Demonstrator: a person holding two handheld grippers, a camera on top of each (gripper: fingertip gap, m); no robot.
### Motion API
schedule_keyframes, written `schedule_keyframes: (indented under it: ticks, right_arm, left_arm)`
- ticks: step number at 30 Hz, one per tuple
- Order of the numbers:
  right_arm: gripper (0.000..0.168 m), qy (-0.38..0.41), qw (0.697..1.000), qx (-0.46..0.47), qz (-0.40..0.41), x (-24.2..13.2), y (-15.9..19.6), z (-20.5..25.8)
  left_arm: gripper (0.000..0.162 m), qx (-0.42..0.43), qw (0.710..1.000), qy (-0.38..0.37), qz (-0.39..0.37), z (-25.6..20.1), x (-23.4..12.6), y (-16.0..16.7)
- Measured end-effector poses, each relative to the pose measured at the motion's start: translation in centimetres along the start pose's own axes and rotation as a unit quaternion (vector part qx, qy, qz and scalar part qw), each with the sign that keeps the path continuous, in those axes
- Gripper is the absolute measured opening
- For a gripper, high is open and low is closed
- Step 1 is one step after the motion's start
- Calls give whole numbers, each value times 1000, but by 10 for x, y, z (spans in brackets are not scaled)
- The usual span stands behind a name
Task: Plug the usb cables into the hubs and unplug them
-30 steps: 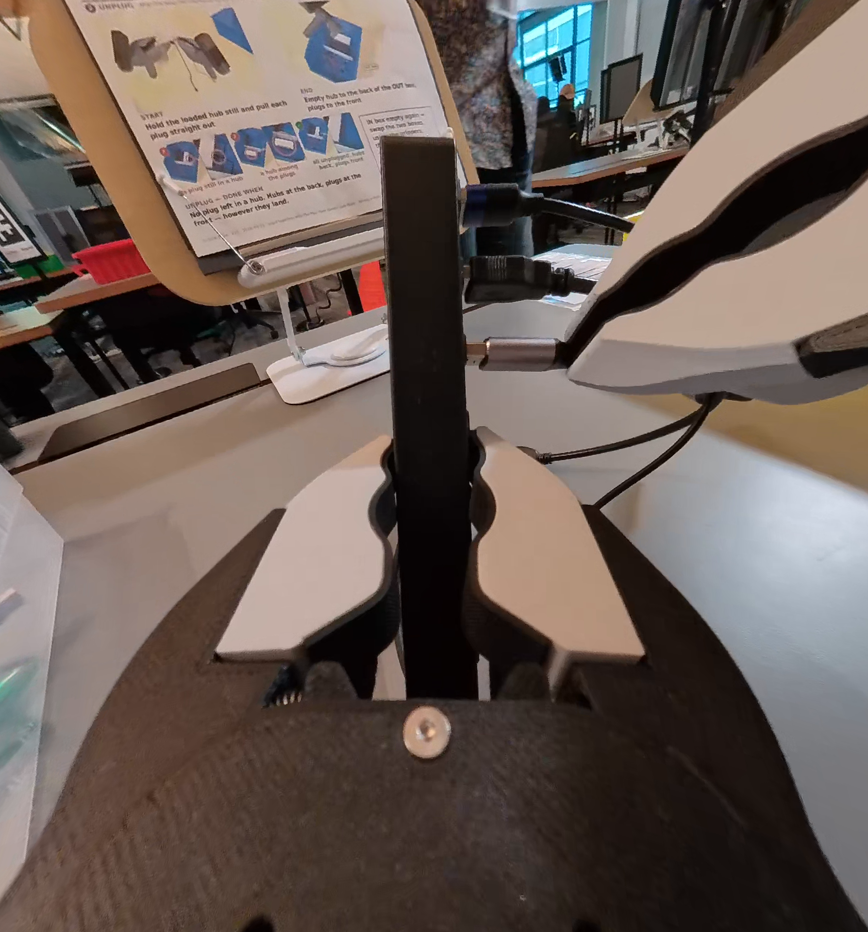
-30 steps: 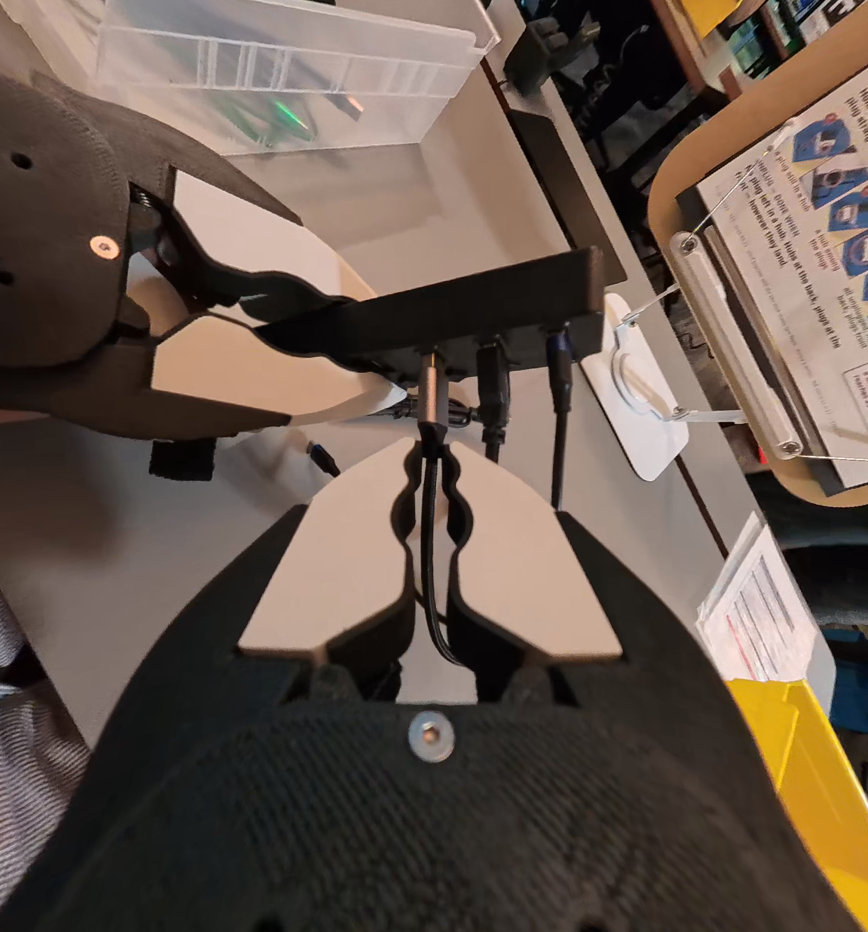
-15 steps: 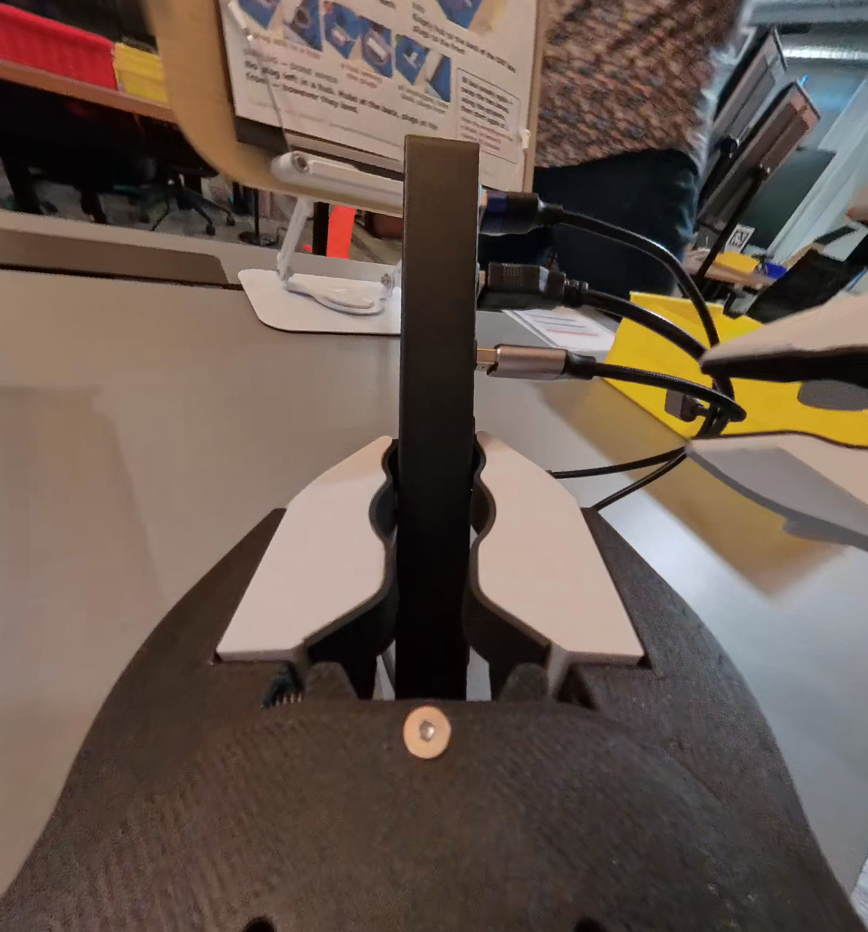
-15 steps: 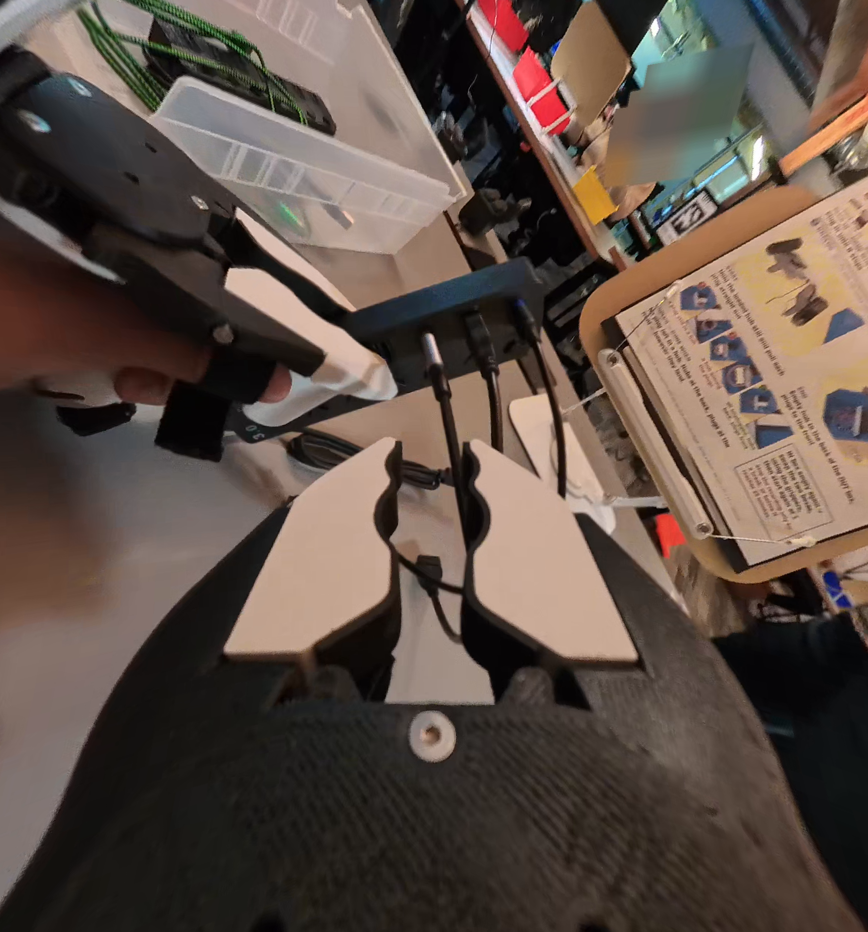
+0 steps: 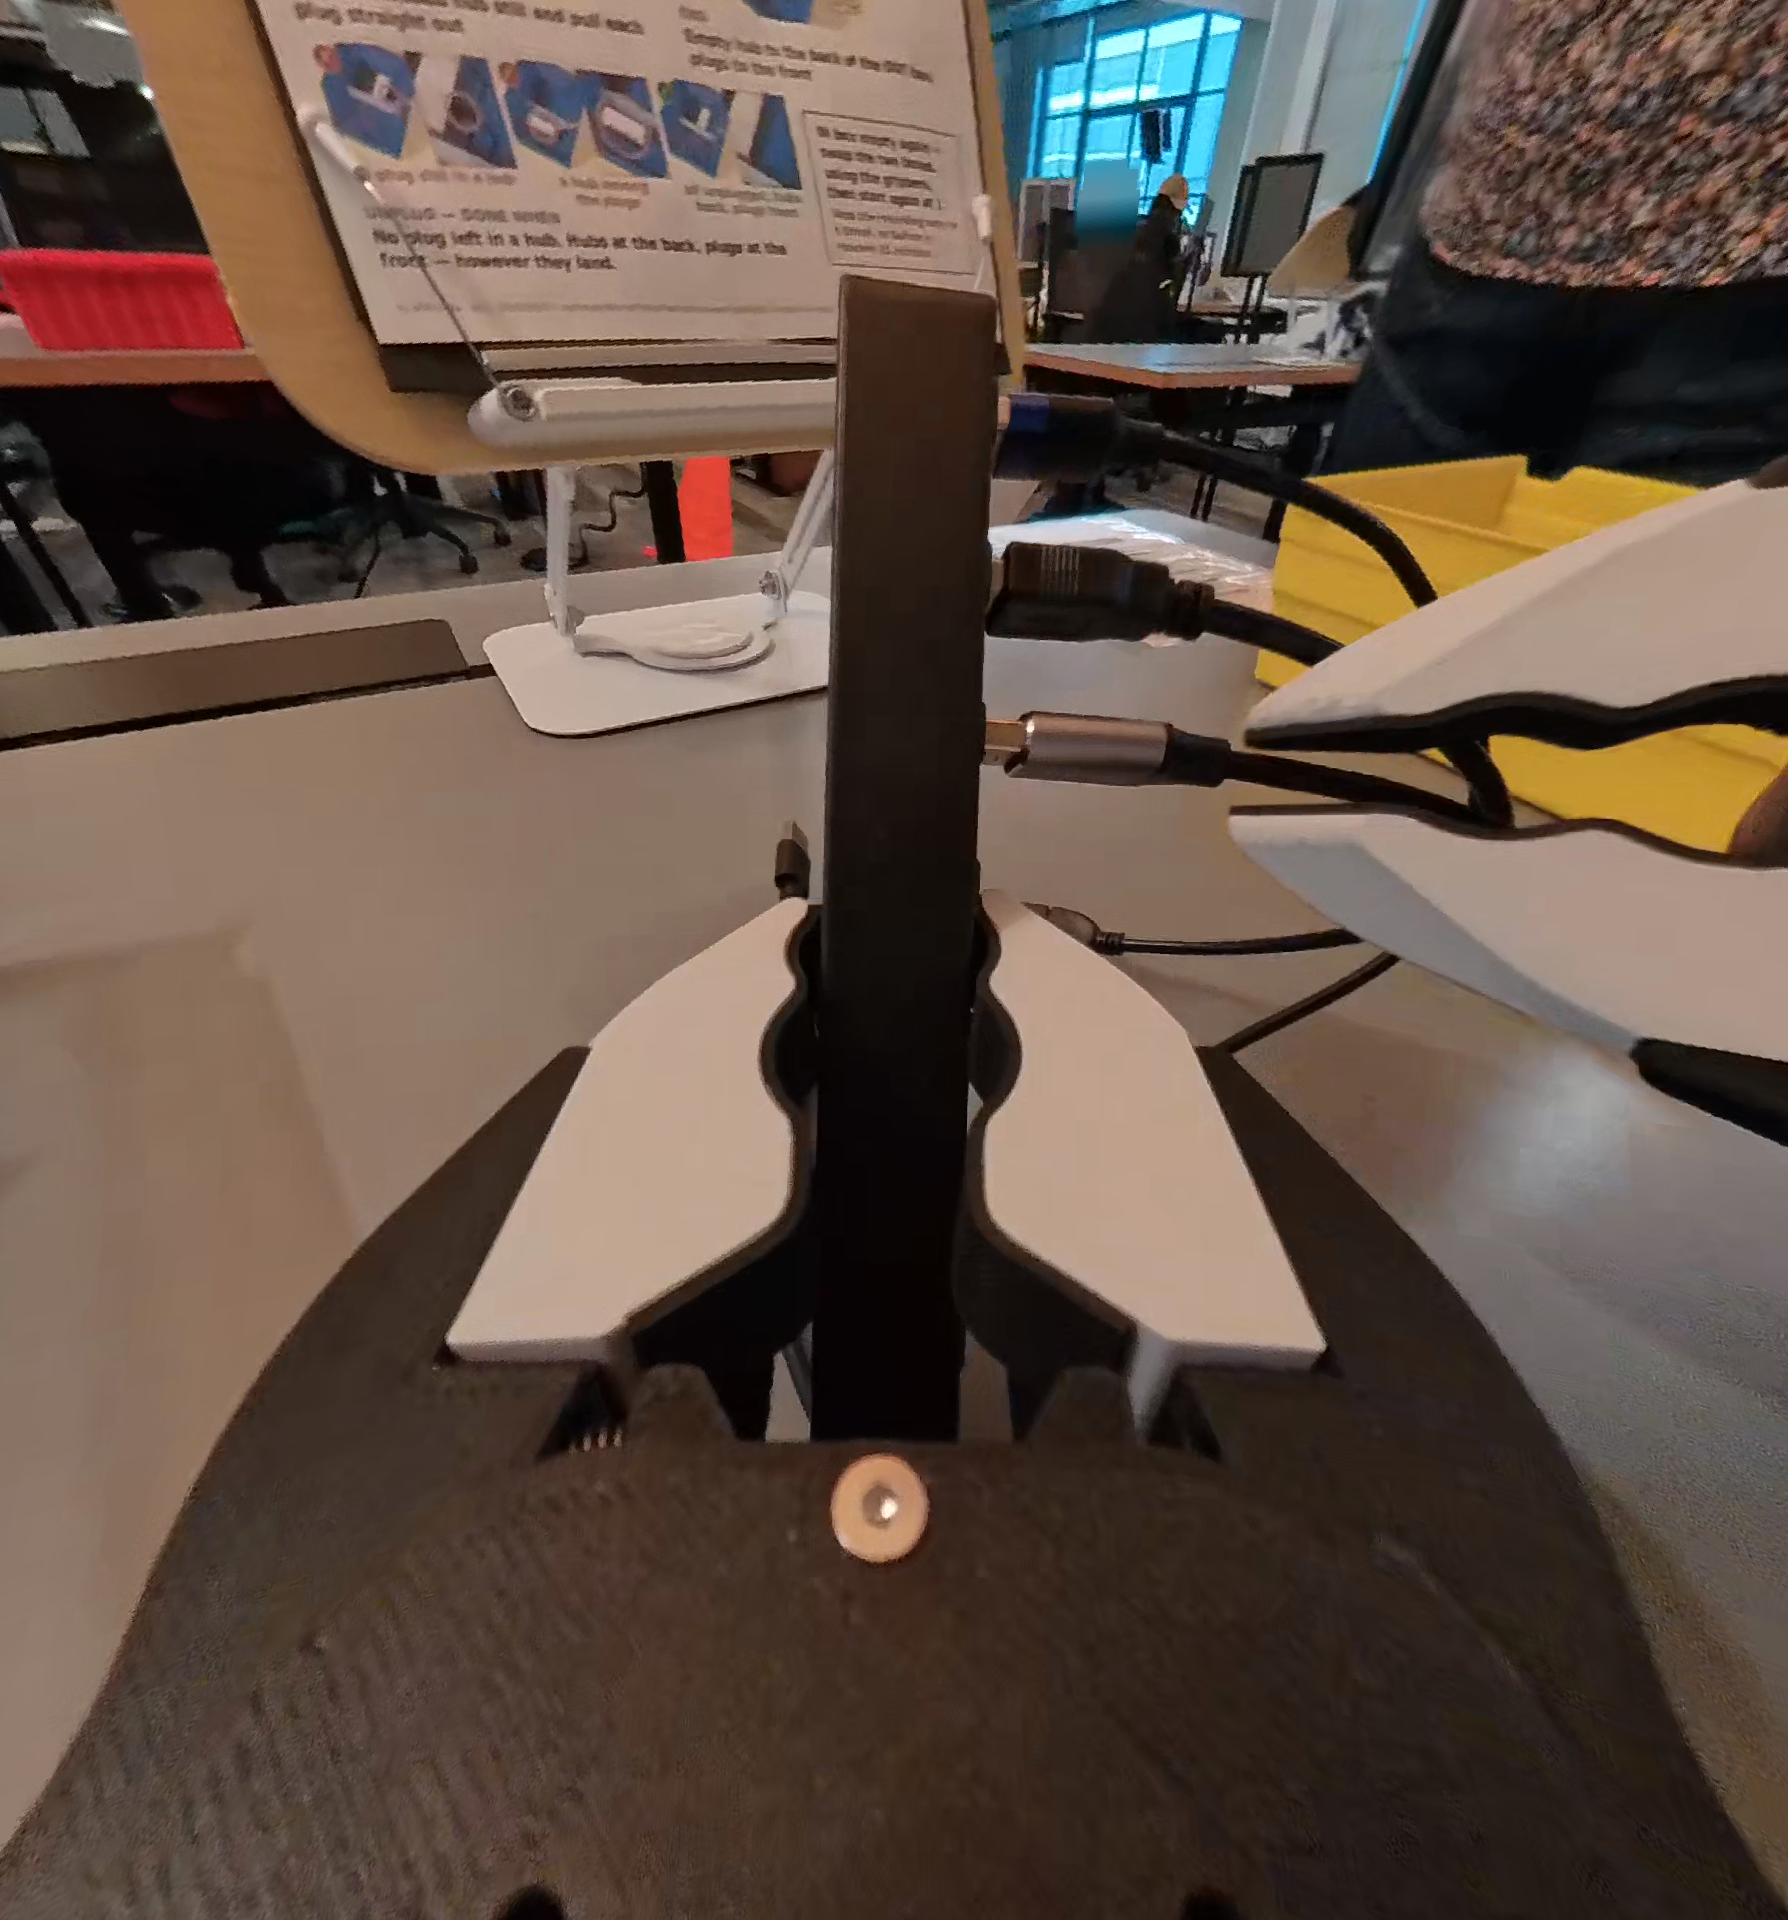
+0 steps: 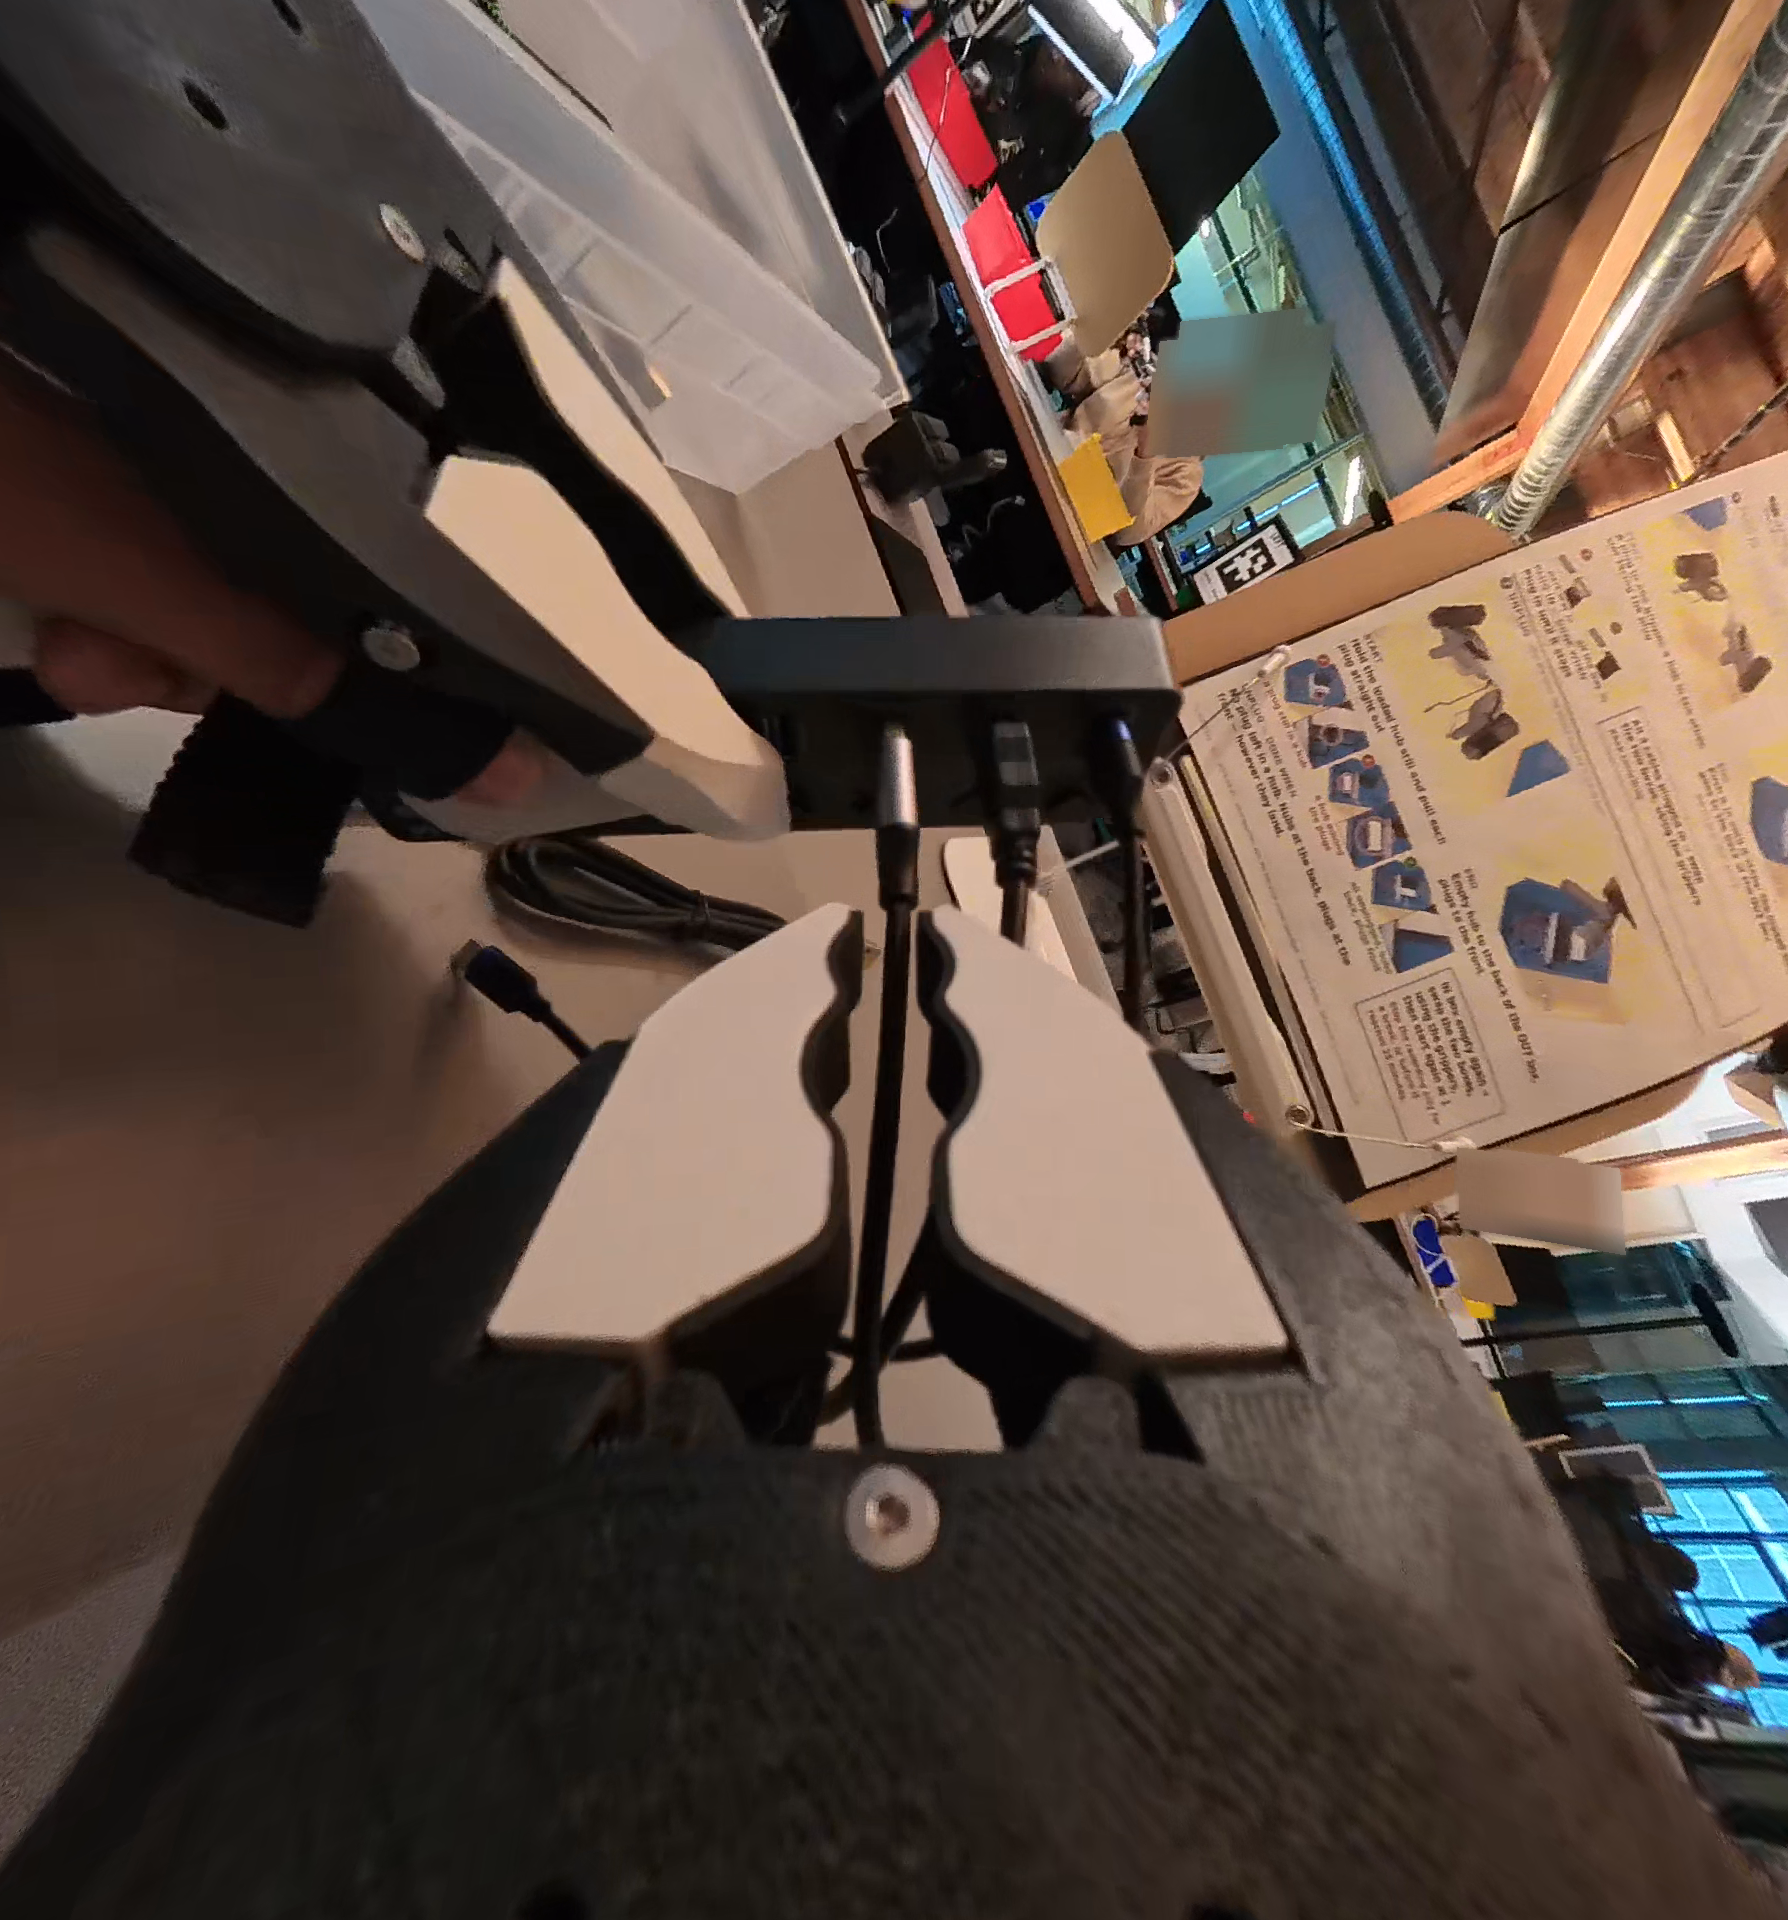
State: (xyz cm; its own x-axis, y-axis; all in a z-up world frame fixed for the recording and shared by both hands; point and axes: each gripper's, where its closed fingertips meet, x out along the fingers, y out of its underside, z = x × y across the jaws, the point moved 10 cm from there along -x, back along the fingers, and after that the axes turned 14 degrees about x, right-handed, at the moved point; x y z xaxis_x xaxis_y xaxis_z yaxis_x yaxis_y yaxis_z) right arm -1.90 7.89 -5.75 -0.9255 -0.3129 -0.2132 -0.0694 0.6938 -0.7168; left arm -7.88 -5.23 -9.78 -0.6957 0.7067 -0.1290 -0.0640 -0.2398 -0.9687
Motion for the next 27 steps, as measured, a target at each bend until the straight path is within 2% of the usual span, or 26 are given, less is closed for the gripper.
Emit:
schedule_keyframes:
  ticks: [9, 12, 27]
  right_arm:
    - [6, 3, 1000, 0, 1, -2, 0, -1]
    - [6, 3, 1000, 10, 0, -4, -1, -3]
    - [6, -25, 998, 59, -12, -9, 4, -10]
  left_arm:
    - [26, 21, 1000, 1, -12, -4, -2, -2]
    - [28, 57, 998, -7, -14, -8, -3, -3]
    - [29, 89, 996, 8, -14, -13, -3, -5]
